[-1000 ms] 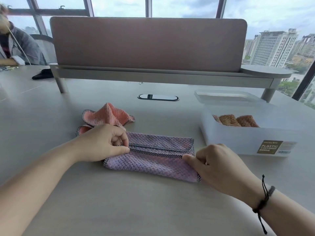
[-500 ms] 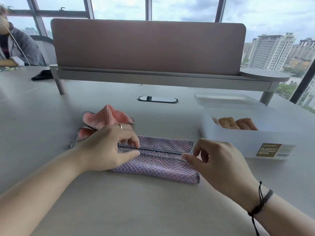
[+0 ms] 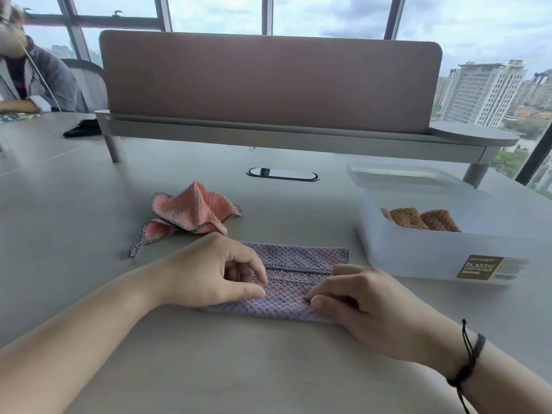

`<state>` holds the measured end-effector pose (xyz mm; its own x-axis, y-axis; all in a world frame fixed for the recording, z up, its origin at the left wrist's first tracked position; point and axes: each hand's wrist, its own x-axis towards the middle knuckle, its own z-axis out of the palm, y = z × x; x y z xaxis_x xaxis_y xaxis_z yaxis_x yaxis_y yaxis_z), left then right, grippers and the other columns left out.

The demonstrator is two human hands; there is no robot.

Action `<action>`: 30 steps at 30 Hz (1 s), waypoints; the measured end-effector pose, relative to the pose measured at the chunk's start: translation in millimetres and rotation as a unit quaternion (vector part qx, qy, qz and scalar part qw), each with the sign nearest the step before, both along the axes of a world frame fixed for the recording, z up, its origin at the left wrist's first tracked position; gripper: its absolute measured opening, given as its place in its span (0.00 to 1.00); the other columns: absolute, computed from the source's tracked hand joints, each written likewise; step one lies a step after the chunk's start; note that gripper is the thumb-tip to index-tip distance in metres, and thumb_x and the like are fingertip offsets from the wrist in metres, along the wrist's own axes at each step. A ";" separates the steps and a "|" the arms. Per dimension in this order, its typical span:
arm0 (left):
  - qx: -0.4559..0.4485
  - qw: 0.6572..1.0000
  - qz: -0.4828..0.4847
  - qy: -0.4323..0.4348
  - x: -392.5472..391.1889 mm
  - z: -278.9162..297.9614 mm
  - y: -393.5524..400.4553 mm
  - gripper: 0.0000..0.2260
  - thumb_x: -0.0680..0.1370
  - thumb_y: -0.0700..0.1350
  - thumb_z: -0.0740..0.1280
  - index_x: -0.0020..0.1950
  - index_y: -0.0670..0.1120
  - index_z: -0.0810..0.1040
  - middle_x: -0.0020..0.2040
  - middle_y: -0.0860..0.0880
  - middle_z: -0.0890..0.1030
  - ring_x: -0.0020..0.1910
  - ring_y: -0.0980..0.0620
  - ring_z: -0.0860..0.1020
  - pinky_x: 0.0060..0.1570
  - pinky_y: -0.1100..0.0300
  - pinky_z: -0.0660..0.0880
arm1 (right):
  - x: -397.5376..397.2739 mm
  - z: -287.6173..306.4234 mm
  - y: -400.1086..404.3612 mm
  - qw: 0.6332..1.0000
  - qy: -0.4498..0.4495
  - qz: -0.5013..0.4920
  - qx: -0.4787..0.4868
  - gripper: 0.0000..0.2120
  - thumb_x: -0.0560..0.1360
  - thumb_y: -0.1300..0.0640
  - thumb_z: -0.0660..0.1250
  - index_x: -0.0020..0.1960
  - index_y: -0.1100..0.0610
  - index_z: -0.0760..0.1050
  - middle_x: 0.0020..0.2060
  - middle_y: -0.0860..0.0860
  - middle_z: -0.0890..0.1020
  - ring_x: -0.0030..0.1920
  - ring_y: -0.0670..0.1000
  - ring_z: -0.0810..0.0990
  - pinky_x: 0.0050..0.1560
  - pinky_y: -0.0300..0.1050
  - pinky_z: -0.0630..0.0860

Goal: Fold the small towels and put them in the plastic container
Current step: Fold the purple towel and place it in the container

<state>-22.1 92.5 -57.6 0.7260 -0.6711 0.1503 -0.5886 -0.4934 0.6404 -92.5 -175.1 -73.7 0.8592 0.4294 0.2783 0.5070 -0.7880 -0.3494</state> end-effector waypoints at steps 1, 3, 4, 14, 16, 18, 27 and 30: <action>-0.023 0.999 0.021 -0.016 1.6 1.0 1.9 0.04 0.72 0.47 0.78 0.45 0.52 0.86 0.35 0.54 0.83 0.31 0.58 0.77 0.33 0.64 0.75 | 0.9 -0.1 -2.4 1.000 -0.005 -0.006 0.019 0.15 0.77 0.39 0.59 0.52 0.43 0.81 0.39 0.41 0.77 0.40 0.42 0.76 0.40 0.40 0.74; -0.047 0.993 0.073 -0.081 7.3 1.1 6.9 0.03 0.72 0.45 0.78 0.43 0.52 0.86 0.36 0.56 0.83 0.32 0.58 0.78 0.33 0.68 0.73 | 4.0 0.5 -6.5 0.998 -0.024 -0.045 0.046 0.12 0.77 0.41 0.62 0.50 0.44 0.82 0.40 0.41 0.78 0.39 0.40 0.76 0.37 0.35 0.71; -0.031 0.989 0.093 -0.112 11.0 0.6 10.1 0.04 0.72 0.46 0.78 0.44 0.53 0.85 0.37 0.57 0.82 0.33 0.58 0.78 0.34 0.70 0.71 | 6.8 1.0 -8.5 0.996 -0.040 -0.071 0.044 0.10 0.77 0.43 0.65 0.51 0.43 0.82 0.41 0.40 0.78 0.39 0.38 0.76 0.36 0.33 0.68; 0.113 0.983 0.092 -0.114 23.3 3.3 29.2 0.13 0.71 0.38 0.73 0.48 0.56 0.85 0.46 0.58 0.82 0.46 0.65 0.77 0.44 0.76 0.68 | 23.6 -3.2 -12.8 0.986 -0.023 -0.166 -0.025 0.09 0.78 0.52 0.67 0.56 0.48 0.83 0.53 0.44 0.81 0.52 0.49 0.80 0.55 0.44 0.76; 0.110 0.983 0.097 -0.110 24.7 3.3 30.0 0.15 0.70 0.36 0.72 0.49 0.55 0.85 0.45 0.57 0.83 0.45 0.64 0.77 0.44 0.74 0.70 | 24.8 -3.7 -12.8 0.985 -0.026 -0.171 -0.027 0.09 0.78 0.54 0.67 0.55 0.49 0.84 0.52 0.45 0.81 0.51 0.49 0.80 0.53 0.42 0.75; 0.103 0.984 0.100 -0.102 25.3 3.3 31.0 0.16 0.70 0.35 0.72 0.49 0.56 0.85 0.46 0.58 0.83 0.47 0.61 0.79 0.47 0.69 0.73 | 25.2 -4.2 -13.4 0.984 -0.029 -0.176 -0.023 0.08 0.78 0.54 0.67 0.53 0.49 0.84 0.51 0.45 0.81 0.49 0.49 0.80 0.50 0.39 0.73; 0.068 0.981 0.107 -0.149 25.7 4.6 31.4 0.15 0.68 0.34 0.74 0.48 0.52 0.87 0.49 0.59 0.84 0.54 0.63 0.78 0.54 0.78 0.68 | 25.3 -4.6 -12.7 0.978 -0.054 -0.197 0.051 0.06 0.76 0.52 0.69 0.47 0.48 0.84 0.44 0.44 0.80 0.35 0.41 0.73 0.39 0.36 0.68; 0.033 0.981 0.114 -0.151 26.2 5.5 32.0 0.12 0.69 0.35 0.76 0.43 0.53 0.87 0.46 0.61 0.84 0.50 0.62 0.81 0.55 0.69 0.73 | 23.5 -2.9 -15.2 0.973 -0.053 -0.204 0.094 0.04 0.75 0.53 0.70 0.45 0.47 0.85 0.42 0.41 0.80 0.34 0.40 0.76 0.36 0.28 0.67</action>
